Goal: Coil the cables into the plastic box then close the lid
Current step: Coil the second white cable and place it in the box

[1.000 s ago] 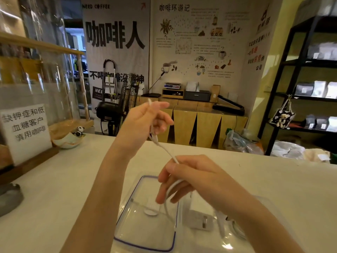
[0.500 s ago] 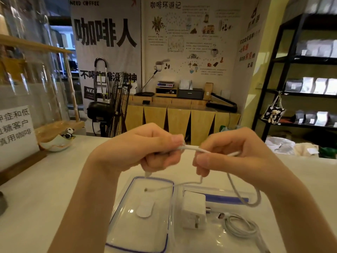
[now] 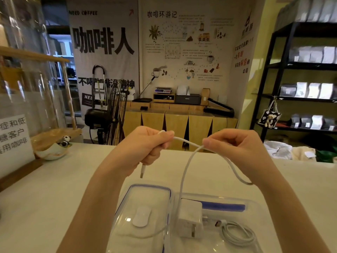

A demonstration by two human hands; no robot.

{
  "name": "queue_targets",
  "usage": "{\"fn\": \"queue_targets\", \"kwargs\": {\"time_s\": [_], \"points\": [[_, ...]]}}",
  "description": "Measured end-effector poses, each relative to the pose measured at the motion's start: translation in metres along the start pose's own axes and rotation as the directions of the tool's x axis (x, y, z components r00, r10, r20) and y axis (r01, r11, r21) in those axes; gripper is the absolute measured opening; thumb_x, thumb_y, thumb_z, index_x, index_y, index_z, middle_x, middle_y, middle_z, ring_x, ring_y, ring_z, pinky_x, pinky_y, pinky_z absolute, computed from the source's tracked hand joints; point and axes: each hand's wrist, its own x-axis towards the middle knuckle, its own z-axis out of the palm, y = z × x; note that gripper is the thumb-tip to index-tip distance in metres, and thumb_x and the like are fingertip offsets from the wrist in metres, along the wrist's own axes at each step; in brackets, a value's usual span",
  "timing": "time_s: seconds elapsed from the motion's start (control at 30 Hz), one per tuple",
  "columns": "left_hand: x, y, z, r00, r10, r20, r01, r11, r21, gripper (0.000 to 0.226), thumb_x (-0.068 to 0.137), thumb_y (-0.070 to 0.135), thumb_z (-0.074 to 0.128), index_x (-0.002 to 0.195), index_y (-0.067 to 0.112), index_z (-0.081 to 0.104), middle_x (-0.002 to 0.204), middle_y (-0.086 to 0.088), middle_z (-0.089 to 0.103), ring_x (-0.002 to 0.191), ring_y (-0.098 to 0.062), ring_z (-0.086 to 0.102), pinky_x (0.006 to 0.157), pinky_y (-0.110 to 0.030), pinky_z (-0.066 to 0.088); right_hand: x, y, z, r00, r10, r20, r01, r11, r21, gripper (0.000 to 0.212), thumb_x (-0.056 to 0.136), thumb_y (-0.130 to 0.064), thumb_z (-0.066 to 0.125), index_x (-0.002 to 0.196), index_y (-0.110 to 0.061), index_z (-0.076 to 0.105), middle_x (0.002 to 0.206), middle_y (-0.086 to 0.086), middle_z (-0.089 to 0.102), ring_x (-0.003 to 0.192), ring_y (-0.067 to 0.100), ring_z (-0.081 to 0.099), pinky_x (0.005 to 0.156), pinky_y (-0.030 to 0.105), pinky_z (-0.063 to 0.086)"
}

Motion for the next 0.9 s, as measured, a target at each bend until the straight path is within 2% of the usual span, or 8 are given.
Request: {"fn": "queue_targets", "kwargs": {"time_s": [0.17,0.27,0.37,0.43,0.57,0.67,0.8,0.9], "points": [[0.006,-0.008,-0.005,0.982,-0.072,-0.175,0.07,0.997,-0.013,0.035,0.087,0.029,0.049,0.056,0.013,0.053,0.036,0.008,0.035,0.031,-0.007,0.026,0.034,-0.015,0.022,-0.002,-0.002,-0.001,0.996,-0.065,-0.062,0.073,0.987,0.146,0.014,0.063,-0.038,0.063,0.066,-0.029,0.073,0.059,0.0,0.069,0.056,0.009,0.061,0.057,0.017,0.051],[0.009,-0.016,-0.012,0.978,-0.107,-0.181,0.105,0.994,-0.02,0.035,0.088,0.028,0.048,0.058,0.012,0.053,0.036,0.008,0.035,0.031,-0.007,0.026,0.033,-0.015,0.022,0.001,-0.001,0.0,0.991,0.064,-0.119,-0.015,0.926,0.378,0.018,0.072,-0.036,0.055,0.064,-0.024,0.066,0.046,-0.006,0.053,0.045,0.009,0.045,0.05,0.021,0.042],[0.008,-0.019,-0.02,0.982,-0.134,-0.131,0.137,0.99,0.018,0.033,0.087,0.03,0.049,0.059,0.012,0.054,0.037,0.007,0.035,0.032,-0.007,0.026,0.033,-0.015,0.022,0.006,0.008,-0.001,0.962,0.228,-0.153,-0.104,0.819,0.564,0.029,0.089,-0.033,0.042,0.07,-0.015,0.055,0.043,-0.002,0.049,0.042,0.013,0.043,0.047,0.023,0.042],[0.006,-0.02,-0.024,0.988,-0.147,-0.056,0.15,0.987,0.063,0.032,0.082,0.033,0.051,0.058,0.012,0.055,0.037,0.007,0.034,0.031,-0.007,0.025,0.034,-0.015,0.022,0.01,0.014,-0.002,0.947,0.283,-0.152,-0.097,0.703,0.705,0.032,0.096,-0.028,0.034,0.074,-0.014,0.052,0.043,-0.001,0.052,0.039,0.011,0.044,0.043,0.02,0.043],[0.002,-0.02,-0.029,0.976,-0.184,0.118,0.168,0.977,0.132,0.031,0.074,0.038,0.052,0.055,0.013,0.058,0.035,0.008,0.035,0.031,-0.006,0.026,0.033,-0.014,0.023,0.017,0.023,-0.005,0.921,0.363,-0.141,0.026,0.305,0.952,0.029,0.096,-0.027,0.035,0.094,-0.008,0.057,0.062,0.001,0.07,0.048,0.007,0.06,0.047,0.018,0.05],[0.001,-0.022,-0.034,0.937,-0.16,0.31,0.129,0.985,0.117,0.033,0.076,0.041,0.053,0.057,0.016,0.062,0.036,0.009,0.038,0.032,-0.005,0.028,0.035,-0.013,0.025,0.019,0.029,-0.009,0.884,0.43,-0.182,0.117,0.174,0.978,0.026,0.096,-0.024,0.036,0.108,-0.009,0.054,0.08,0.006,0.076,0.07,0.01,0.071,0.056,0.021,0.055],[-0.002,-0.022,-0.038,0.859,-0.032,0.511,0.036,0.999,0.003,0.032,0.081,0.041,0.054,0.063,0.017,0.064,0.038,0.011,0.038,0.033,-0.001,0.031,0.037,-0.01,0.028,0.019,0.043,-0.015,0.851,0.479,-0.214,0.147,0.174,0.974,0.03,0.097,-0.022,0.035,0.118,-0.008,0.052,0.083,0.005,0.076,0.078,0.012,0.072,0.064,0.023,0.058],[-0.001,-0.02,-0.04,0.866,0.122,0.485,-0.053,0.987,-0.153,0.031,0.084,0.038,0.054,0.065,0.015,0.064,0.04,0.004,0.029,0.033,-0.003,0.029,0.035,-0.012,0.025,0.02,0.05,-0.015,0.808,0.521,-0.276,0.007,0.461,0.887,0.029,0.096,-0.019,0.039,0.118,-0.009,0.054,0.085,0.005,0.073,0.071,0.01,0.069,0.065,0.022,0.056]]}}
